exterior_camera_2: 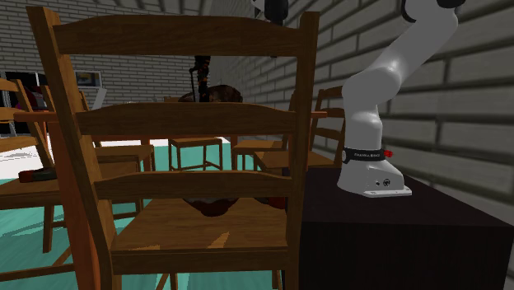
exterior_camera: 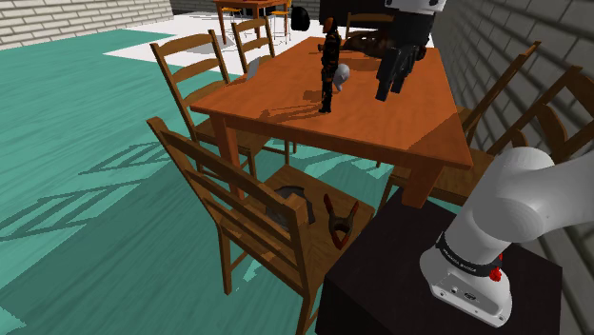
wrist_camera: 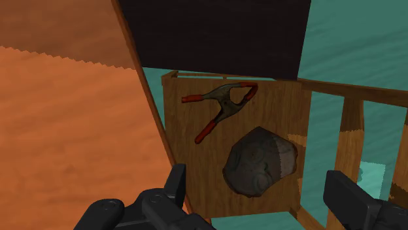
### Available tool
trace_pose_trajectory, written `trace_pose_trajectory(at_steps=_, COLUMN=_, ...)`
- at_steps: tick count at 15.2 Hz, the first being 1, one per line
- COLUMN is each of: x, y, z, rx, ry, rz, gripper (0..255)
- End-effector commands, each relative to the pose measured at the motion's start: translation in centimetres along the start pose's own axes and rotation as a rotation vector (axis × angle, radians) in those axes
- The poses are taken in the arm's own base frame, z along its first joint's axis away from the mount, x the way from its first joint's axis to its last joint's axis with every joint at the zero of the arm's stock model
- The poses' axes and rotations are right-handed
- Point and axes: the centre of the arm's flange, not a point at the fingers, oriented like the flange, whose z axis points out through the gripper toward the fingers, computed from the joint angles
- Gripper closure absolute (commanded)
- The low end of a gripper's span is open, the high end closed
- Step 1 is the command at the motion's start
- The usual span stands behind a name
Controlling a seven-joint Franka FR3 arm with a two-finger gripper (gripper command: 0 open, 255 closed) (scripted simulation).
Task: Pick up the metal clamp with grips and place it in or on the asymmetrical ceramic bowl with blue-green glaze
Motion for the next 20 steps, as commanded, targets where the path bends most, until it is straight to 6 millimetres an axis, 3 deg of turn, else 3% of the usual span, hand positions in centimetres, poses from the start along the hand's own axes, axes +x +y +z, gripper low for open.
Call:
trace_pose_trajectory(at_steps=1, x=0.0, y=0.0, z=0.0, rx=0.000, ry=0.000, rz=0.000, gripper=0)
trace_pose_trajectory(at_steps=20, x=3.8, y=-3.2, z=24.9, rx=-0.087, ry=-0.047, rz=0.135, gripper=0)
